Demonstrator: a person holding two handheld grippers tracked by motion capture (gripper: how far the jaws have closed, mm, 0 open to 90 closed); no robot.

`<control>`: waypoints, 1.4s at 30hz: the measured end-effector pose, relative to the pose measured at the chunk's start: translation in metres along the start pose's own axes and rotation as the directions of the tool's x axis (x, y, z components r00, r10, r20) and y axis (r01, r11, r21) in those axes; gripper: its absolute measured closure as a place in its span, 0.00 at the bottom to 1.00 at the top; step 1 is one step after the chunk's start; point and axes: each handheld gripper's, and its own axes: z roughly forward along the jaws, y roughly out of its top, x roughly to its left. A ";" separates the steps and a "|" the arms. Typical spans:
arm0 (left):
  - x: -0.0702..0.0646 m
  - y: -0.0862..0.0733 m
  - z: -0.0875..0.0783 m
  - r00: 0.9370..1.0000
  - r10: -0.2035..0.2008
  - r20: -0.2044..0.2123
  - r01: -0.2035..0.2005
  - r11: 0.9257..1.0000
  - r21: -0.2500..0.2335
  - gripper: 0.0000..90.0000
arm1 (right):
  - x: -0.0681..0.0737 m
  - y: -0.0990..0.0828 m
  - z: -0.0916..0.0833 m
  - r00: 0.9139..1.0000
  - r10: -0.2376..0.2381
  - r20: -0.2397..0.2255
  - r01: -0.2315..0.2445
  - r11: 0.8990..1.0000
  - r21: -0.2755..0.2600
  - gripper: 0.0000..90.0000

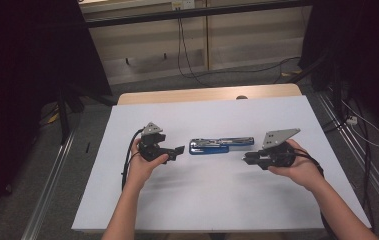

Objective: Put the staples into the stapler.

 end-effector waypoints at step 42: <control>0.002 -0.001 -0.003 1.000 0.001 0.012 -0.001 1.000 0.014 0.07 | -0.038 0.054 0.027 1.000 -0.019 -0.022 0.018 0.999 -0.034 0.89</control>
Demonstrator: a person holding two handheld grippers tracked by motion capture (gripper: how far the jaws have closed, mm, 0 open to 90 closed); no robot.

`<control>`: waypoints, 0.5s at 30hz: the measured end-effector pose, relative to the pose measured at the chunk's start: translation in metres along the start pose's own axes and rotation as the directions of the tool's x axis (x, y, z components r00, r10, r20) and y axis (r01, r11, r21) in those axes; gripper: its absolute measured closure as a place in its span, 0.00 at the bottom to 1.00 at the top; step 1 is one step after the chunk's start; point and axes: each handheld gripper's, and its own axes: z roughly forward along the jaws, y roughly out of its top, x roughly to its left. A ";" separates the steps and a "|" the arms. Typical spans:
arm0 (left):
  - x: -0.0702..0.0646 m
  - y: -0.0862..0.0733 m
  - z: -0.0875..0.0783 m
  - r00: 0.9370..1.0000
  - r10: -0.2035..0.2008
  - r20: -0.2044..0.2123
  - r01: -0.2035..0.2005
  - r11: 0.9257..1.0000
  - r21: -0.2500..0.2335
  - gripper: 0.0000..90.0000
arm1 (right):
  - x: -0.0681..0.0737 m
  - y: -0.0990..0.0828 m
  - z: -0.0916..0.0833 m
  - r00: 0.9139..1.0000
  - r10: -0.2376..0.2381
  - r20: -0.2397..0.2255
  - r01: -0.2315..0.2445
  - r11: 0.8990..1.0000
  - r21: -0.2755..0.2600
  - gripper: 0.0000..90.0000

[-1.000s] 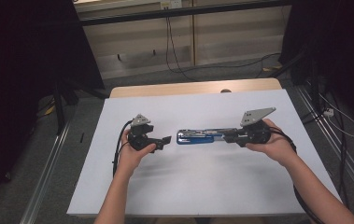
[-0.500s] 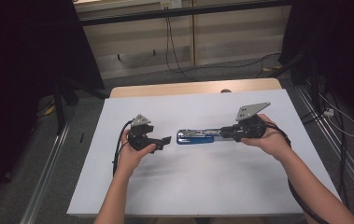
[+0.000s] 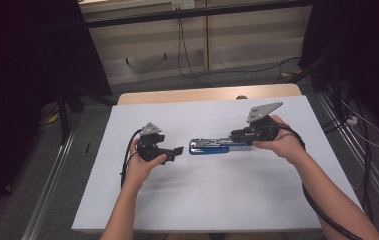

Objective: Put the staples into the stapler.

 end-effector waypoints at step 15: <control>-0.001 -0.001 0.003 1.000 -0.001 0.011 0.001 1.000 0.011 0.07 | -0.004 0.013 0.019 0.999 -0.021 -0.042 0.022 1.000 0.016 0.89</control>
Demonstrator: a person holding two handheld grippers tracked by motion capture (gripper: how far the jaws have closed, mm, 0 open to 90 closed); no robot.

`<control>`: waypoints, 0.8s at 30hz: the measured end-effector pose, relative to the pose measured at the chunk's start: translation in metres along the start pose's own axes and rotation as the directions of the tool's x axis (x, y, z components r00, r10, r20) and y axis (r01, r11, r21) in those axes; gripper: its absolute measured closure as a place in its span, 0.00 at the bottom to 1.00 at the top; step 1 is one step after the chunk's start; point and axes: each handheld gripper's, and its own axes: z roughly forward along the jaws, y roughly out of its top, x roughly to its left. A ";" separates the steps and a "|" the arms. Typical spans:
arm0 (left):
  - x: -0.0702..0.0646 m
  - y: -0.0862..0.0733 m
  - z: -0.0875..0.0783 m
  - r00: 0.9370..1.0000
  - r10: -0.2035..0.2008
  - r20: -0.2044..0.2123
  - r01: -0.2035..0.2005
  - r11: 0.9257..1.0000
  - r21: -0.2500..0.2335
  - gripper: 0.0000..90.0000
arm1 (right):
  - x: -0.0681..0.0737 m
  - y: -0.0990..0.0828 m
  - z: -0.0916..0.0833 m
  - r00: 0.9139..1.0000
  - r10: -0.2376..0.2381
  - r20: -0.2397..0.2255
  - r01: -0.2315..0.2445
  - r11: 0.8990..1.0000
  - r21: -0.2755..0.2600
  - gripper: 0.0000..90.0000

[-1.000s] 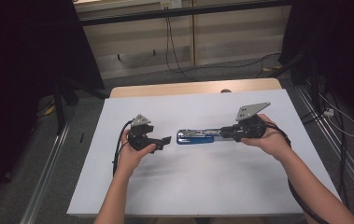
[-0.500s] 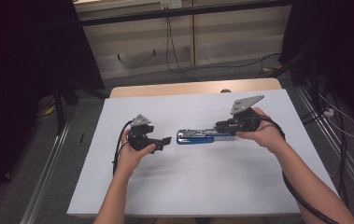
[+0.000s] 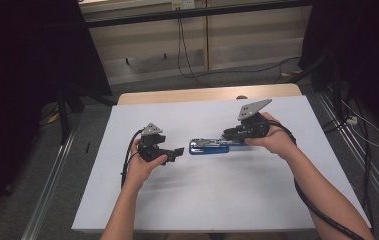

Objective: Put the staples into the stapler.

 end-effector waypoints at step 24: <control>-0.001 -0.001 0.001 1.000 0.001 0.001 -0.001 1.000 0.008 0.07 | -0.013 0.016 0.020 0.999 -0.025 -0.038 0.026 0.999 0.020 0.89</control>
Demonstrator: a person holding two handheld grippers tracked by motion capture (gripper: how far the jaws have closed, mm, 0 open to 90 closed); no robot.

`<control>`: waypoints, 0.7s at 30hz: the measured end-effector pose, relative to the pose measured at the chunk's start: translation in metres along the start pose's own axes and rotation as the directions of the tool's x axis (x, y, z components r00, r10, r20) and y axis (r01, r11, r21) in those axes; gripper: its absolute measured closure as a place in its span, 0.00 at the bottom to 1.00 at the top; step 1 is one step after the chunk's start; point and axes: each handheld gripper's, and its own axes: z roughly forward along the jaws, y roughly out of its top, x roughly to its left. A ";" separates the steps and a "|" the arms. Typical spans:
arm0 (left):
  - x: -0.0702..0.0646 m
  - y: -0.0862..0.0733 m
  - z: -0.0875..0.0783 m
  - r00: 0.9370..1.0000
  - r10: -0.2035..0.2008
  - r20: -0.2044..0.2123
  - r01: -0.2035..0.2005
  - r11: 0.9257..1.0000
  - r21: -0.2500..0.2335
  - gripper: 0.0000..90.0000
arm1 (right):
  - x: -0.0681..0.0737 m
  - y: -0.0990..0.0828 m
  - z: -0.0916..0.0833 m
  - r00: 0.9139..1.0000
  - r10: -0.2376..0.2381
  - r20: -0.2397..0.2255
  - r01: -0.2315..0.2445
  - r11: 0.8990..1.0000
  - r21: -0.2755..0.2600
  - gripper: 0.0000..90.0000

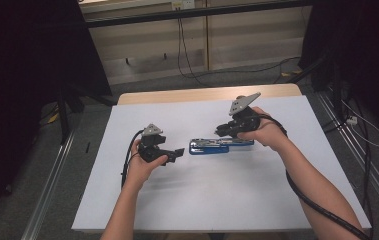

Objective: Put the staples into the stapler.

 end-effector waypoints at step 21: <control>0.001 0.000 -0.003 1.000 0.001 0.000 -0.001 1.000 -0.008 0.07 | -0.011 0.005 0.018 0.999 -0.020 -0.029 0.021 1.000 0.010 0.89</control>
